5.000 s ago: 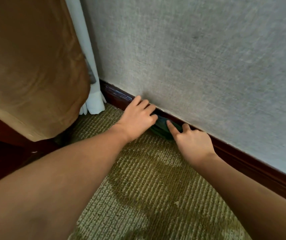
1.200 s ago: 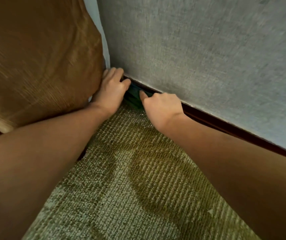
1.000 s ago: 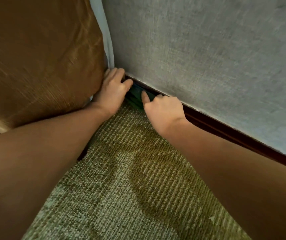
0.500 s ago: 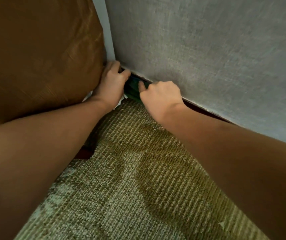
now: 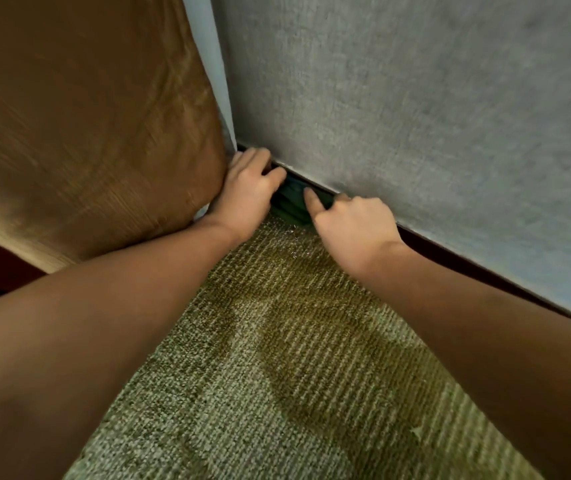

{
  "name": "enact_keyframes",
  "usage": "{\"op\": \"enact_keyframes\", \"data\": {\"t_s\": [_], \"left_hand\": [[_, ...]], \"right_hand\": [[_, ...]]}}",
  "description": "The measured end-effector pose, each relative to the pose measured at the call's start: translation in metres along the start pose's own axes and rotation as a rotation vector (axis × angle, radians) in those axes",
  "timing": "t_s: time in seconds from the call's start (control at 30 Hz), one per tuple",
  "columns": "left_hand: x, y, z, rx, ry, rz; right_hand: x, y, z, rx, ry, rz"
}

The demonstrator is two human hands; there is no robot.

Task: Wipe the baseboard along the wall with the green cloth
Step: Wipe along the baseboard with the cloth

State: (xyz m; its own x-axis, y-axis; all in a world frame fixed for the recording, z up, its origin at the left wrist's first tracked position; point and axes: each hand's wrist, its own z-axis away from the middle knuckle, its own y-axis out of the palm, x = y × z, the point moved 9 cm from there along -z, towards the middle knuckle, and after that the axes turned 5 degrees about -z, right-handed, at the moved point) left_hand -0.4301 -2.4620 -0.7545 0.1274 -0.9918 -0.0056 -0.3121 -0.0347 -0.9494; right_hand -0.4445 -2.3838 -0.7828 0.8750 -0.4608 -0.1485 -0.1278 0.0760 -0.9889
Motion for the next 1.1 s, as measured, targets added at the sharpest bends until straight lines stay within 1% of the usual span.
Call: {"op": "enact_keyframes", "data": {"t_s": [0.1, 0.23, 0.3, 0.43, 0.53, 0.67, 0.87, 0.97, 1.1], "left_hand": [[-0.001, 0.001, 0.003, 0.018, -0.012, -0.014], [-0.005, -0.006, 0.002, -0.018, 0.046, -0.026], [-0.004, -0.004, 0.0, -0.01, 0.055, -0.049], [0.009, 0.003, -0.003, 0.026, 0.013, -0.117], [0.019, 0.002, -0.008, 0.028, 0.033, -0.157], [0.037, 0.006, -0.014, 0.078, 0.015, -0.213], [0.052, 0.014, -0.016, 0.121, -0.019, -0.233], [0.055, 0.014, -0.016, 0.115, -0.019, -0.223], [0.067, 0.019, -0.019, 0.156, -0.071, -0.246]], "right_hand": [[-0.004, 0.001, 0.005, 0.006, 0.013, -0.015], [-0.011, 0.002, 0.01, 0.016, 0.029, -0.01], [-0.011, 0.001, 0.01, 0.02, 0.039, -0.007], [-0.003, -0.003, 0.0, 0.031, 0.053, -0.037], [0.003, -0.008, -0.016, 0.02, 0.055, -0.057], [0.013, -0.011, -0.033, 0.028, 0.053, -0.08], [0.024, -0.006, -0.047, 0.037, 0.039, -0.107], [0.027, -0.003, -0.051, 0.036, 0.029, -0.11], [0.029, -0.007, -0.063, 0.038, 0.051, -0.16]]}}
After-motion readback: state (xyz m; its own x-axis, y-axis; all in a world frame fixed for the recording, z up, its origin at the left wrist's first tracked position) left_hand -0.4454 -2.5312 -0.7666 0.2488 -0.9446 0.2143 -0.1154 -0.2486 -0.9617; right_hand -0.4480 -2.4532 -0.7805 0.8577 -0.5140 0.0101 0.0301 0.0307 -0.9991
